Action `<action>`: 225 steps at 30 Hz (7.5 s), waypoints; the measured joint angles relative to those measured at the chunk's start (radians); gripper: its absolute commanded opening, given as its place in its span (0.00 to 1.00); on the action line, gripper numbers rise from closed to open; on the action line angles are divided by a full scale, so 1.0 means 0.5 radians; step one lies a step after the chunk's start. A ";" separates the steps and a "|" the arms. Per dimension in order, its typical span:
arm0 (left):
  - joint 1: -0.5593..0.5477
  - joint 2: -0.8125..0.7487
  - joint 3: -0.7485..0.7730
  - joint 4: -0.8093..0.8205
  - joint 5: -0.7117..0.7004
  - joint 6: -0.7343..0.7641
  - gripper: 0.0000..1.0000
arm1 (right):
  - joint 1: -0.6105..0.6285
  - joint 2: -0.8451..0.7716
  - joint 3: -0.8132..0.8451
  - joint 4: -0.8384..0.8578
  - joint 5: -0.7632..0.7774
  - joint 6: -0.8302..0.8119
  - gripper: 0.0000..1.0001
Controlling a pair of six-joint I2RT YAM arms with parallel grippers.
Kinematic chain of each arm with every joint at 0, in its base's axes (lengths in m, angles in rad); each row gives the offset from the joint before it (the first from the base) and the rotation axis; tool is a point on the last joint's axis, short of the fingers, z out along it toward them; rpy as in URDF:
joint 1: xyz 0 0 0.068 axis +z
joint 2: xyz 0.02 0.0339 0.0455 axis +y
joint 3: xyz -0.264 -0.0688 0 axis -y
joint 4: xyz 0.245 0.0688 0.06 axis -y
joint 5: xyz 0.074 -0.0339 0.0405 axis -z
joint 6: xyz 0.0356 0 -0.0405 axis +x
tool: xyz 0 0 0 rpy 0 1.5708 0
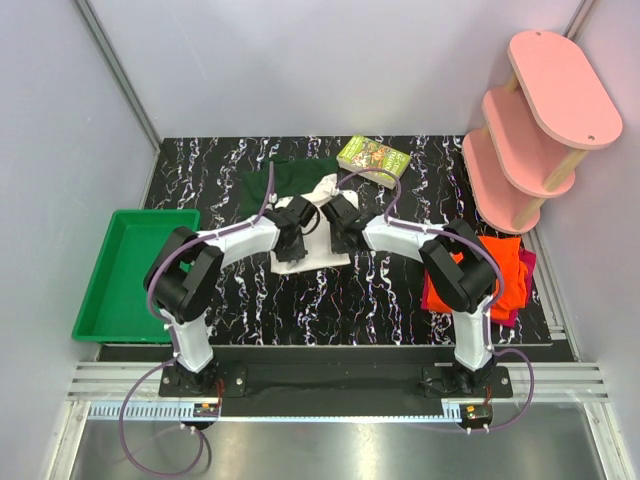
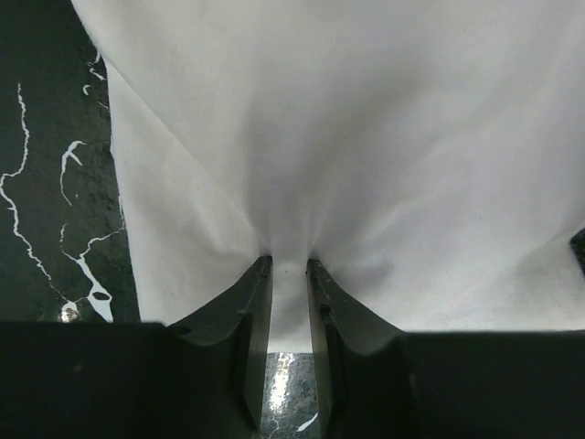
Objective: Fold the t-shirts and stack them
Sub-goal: Fold the tshirt
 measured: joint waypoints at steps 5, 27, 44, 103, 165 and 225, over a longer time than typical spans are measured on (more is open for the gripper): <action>-0.026 0.008 -0.021 0.032 0.004 -0.035 0.25 | -0.001 -0.016 -0.087 0.102 -0.024 0.073 0.07; -0.359 -0.643 -0.630 -0.043 -0.011 -0.298 0.41 | 0.229 -0.632 -0.840 0.188 -0.007 0.449 0.68; -0.399 -1.325 -1.207 0.105 -0.132 -0.538 0.43 | 0.287 -1.102 -1.183 0.106 0.041 0.549 0.61; -0.361 -1.029 -1.110 0.230 -0.294 -0.516 0.46 | 0.361 -0.858 -1.125 0.159 0.006 0.733 0.00; -0.832 -1.553 -0.649 -0.554 -0.669 -0.799 0.00 | 0.365 -1.196 -0.607 -0.365 0.337 0.417 0.00; 0.613 0.310 0.771 0.079 -0.256 0.259 0.39 | -0.499 0.780 1.595 -0.326 -0.018 -0.172 0.56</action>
